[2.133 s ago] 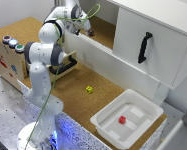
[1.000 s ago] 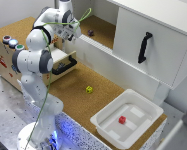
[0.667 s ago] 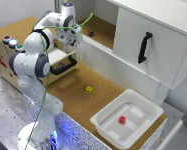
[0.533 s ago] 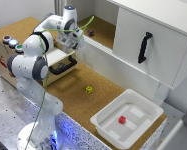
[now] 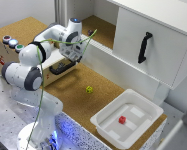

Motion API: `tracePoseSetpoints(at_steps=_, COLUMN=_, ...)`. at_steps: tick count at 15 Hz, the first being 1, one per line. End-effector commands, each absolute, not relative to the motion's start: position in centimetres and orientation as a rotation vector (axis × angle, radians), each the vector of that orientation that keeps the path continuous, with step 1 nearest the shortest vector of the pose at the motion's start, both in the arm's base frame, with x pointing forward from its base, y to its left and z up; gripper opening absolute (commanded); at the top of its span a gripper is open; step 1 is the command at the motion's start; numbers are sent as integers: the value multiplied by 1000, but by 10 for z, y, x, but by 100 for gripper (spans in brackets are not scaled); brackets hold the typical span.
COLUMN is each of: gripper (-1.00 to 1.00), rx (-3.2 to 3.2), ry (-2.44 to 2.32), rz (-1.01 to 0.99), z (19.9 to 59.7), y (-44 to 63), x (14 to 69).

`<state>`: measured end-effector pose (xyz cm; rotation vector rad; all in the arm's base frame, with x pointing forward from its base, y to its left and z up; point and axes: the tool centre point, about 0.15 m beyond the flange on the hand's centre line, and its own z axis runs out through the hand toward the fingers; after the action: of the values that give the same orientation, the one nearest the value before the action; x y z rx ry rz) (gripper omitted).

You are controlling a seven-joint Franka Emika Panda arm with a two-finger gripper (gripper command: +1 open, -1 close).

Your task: Grasp the handle of the drawer, then close it

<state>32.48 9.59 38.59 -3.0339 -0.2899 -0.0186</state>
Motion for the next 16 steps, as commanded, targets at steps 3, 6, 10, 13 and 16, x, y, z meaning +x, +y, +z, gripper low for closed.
tracePoseSetpoints(at_steps=3, gripper=-100, rx=-2987, ry=-308, rz=-113, z=356, y=69, x=320)
tracePoseSetpoints(at_steps=6, gripper=-100, rx=-2959, ry=-352, rz=-197, z=355, y=73, x=334)
tracePoseSetpoints(at_steps=10, gripper=-100, rx=-2955, ry=-406, rz=-133, z=332, y=94, x=338)
tracePoseSetpoints(at_steps=13, gripper=-100, rx=-2986, ry=-312, rz=-136, z=327, y=100, x=338)
tracePoseSetpoints(at_steps=16, gripper=-100, rx=-3047, ry=-225, rz=-120, z=329, y=108, x=339)
